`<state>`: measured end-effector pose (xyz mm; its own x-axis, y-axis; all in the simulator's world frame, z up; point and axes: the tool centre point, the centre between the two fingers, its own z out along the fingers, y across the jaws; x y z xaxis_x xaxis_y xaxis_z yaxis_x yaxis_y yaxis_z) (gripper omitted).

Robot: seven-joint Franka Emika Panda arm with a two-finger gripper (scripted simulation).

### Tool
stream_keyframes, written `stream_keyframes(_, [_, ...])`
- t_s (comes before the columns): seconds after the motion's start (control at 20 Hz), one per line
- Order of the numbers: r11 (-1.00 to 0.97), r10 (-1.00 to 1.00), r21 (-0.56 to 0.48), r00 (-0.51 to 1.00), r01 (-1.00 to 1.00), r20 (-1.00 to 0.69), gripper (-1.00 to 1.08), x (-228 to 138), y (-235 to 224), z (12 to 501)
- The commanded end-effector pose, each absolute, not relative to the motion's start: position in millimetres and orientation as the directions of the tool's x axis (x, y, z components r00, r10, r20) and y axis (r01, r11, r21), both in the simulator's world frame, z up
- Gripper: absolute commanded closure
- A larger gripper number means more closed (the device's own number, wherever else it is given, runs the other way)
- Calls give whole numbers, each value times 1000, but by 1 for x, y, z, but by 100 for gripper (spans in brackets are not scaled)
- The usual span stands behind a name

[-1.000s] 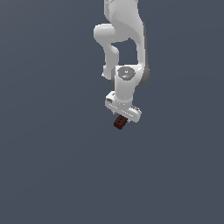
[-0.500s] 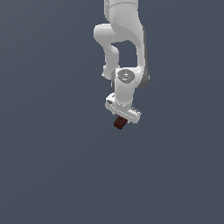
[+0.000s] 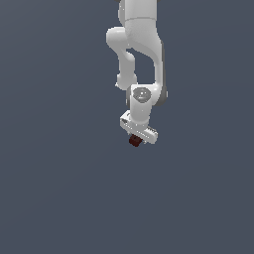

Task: Pick up the object and move it to a goal position.

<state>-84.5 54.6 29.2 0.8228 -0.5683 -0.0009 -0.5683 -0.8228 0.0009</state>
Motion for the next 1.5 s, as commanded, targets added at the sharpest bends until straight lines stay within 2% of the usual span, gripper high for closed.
stream_keyframes(0.0, [-823, -568, 0, 823, -568, 0, -92, -84, 55, 27])
stream_keyframes(0.05, [-823, -568, 0, 823, -568, 0, 108, -84, 55, 27])
stream_keyframes(0.85, [-823, -568, -1, 823, -568, 0, 108, -78, 52, 35])
stream_keyframes(1.45, [-823, -568, 0, 823, -568, 1, 108, -28, 28, 91])
